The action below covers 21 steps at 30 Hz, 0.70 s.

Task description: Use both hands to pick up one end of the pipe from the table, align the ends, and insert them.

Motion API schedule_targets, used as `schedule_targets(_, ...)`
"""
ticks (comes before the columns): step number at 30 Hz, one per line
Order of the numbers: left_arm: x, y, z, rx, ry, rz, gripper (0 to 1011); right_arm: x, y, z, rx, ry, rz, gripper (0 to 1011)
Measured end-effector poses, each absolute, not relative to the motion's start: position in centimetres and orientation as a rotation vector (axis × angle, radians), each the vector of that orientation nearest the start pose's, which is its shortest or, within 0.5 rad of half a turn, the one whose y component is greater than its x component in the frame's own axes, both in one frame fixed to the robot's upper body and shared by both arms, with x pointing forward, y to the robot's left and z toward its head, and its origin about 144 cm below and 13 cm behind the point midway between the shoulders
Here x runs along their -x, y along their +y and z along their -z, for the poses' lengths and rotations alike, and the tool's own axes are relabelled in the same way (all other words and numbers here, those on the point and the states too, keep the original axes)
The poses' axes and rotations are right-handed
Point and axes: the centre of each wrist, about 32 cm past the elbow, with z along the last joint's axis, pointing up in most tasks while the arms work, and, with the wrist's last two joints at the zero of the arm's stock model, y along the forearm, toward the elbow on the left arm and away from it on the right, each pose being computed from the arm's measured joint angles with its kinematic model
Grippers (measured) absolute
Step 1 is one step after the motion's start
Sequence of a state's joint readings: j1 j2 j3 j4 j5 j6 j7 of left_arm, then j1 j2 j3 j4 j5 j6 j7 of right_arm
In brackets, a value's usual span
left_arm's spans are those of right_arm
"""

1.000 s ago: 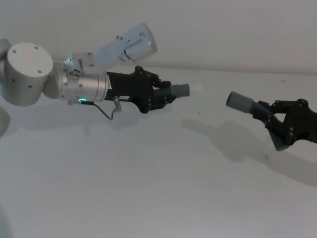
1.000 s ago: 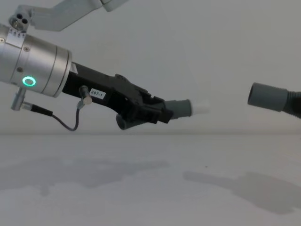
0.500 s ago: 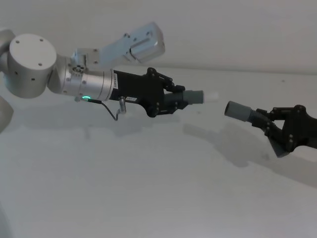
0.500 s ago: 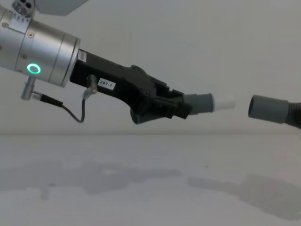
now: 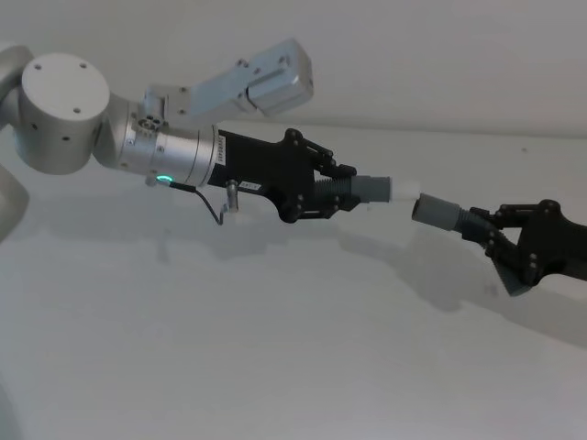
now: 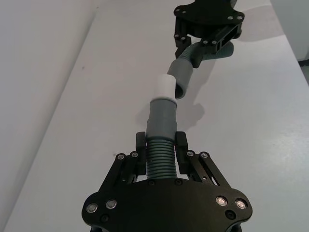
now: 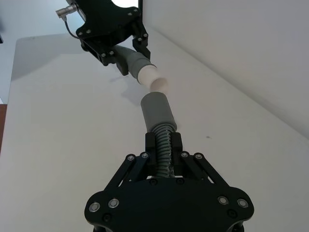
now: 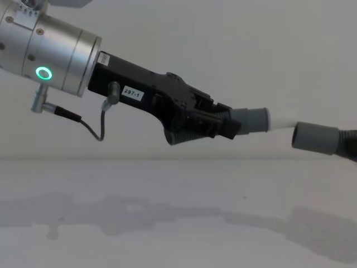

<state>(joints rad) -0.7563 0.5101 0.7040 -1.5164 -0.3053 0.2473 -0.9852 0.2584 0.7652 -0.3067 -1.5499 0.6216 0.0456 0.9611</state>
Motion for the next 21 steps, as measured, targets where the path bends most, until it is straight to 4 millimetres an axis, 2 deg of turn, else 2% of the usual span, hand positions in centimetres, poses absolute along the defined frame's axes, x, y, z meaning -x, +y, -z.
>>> schedule_targets(21, -57.64, 20.23, -133.36, -0.439, -0.277, -0.121, 345, -51.08, -36.6, -123.99, 0.182, -0.041, 0.426, 179)
